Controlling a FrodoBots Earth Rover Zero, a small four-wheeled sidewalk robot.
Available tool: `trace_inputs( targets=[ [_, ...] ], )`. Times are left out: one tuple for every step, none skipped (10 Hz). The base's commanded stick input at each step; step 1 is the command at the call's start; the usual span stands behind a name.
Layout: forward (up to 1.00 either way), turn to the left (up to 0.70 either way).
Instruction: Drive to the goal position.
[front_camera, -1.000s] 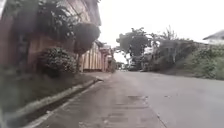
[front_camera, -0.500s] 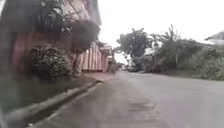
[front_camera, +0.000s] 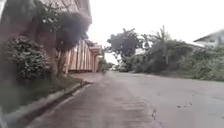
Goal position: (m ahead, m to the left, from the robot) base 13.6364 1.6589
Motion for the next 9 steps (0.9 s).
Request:
trace_inputs(
  targets=[
    [0.70, 0.00],
    [0.70, 0.00],
    [0.70, 0.00],
    [0.70, 0.00],
    [0.70, 0.00],
    [0.70, 0.00],
    [0.70, 0.00],
    [0.70, 0.00],
    [0.70, 0.00]
  ],
)
